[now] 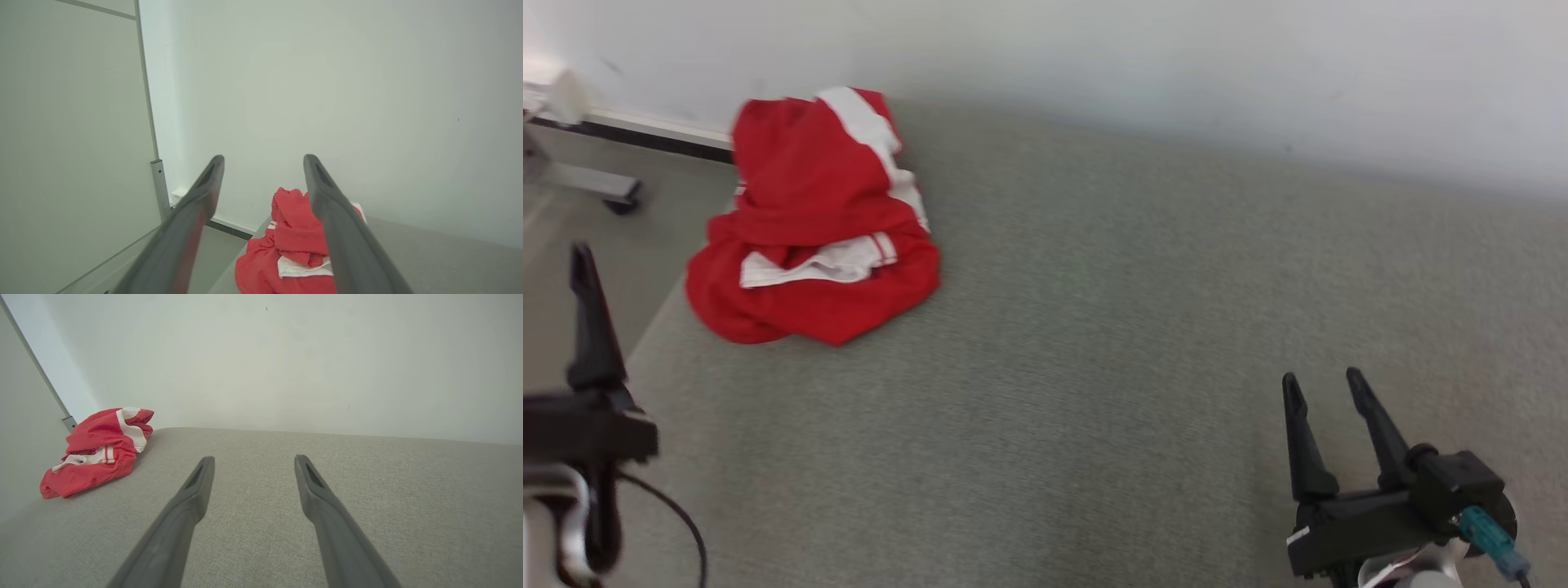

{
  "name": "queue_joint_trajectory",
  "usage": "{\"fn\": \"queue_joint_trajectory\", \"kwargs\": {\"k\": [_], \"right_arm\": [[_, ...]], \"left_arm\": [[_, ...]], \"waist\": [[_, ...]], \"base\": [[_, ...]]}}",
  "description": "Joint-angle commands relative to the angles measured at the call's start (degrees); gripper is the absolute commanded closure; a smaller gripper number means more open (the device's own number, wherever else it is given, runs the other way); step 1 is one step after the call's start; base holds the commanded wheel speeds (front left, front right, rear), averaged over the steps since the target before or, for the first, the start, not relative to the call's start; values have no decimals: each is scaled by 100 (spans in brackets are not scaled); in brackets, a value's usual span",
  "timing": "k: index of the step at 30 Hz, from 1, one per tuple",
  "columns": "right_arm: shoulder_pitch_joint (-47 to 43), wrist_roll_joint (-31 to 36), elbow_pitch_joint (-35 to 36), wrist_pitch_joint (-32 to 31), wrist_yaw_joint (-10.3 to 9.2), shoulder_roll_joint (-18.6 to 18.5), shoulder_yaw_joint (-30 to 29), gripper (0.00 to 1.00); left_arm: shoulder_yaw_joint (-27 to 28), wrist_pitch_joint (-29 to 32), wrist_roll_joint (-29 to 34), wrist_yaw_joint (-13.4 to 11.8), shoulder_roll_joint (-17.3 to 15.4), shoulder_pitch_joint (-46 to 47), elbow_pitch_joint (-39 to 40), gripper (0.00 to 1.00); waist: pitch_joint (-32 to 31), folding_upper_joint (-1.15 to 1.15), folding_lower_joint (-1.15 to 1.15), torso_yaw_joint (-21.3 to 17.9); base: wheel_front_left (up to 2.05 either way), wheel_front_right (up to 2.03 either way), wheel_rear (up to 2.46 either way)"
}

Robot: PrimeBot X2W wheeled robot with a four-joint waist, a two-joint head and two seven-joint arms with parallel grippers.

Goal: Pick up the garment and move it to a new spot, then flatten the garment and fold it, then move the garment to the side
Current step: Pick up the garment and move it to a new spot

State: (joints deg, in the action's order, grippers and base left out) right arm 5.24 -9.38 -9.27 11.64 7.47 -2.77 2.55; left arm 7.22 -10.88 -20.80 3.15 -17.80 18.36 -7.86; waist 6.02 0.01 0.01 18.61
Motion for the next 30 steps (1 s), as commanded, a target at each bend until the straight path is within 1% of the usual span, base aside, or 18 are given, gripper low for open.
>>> {"fn": "queue_joint_trajectory", "kwargs": {"k": [1, 7, 14, 21, 23, 25, 30], "right_arm": [[135, 89, 53, 2, 5, -19, -44, 0], [345, 118, 155, 98, 6, -15, -242, 0], [462, 50, 132, 208, 6, -11, -310, 0], [533, 30, 91, 265, 5, -12, -328, 0], [534, 34, 73, 282, 5, -12, -343, 0], [535, 38, 73, 286, 5, -12, -350, 0], [557, 54, 80, 294, 5, -13, -349, 0]], "left_arm": [[57, 44, -84, 39, -96, 298, -23, 0], [207, 273, -198, 128, -585, 1181, -290, 0], [277, 592, -298, 222, -1093, 1782, -763, 0], [212, 828, -376, 282, -1427, 2154, -1507, 0], [121, 923, -365, 323, -1516, 2254, -1757, 0], [91, 961, -389, 325, -1536, 2316, -1873, 0], [-116, 1245, -345, 368, -1702, 2537, -2568, 0]], "waist": [[839, -1, -1, -865], [1372, -1, -1, -1500], [1677, -1, -1, -2074], [1846, -1, -1, -2383], [1864, -1, -1, -2433], [1868, -1, -1, -2446], [1867, -1, -1, -2508]], "base": [[0, 0, 0], [0, 0, 0], [0, 0, 0], [0, 0, 0], [0, 0, 0], [0, 0, 0], [0, 0, 0]]}}
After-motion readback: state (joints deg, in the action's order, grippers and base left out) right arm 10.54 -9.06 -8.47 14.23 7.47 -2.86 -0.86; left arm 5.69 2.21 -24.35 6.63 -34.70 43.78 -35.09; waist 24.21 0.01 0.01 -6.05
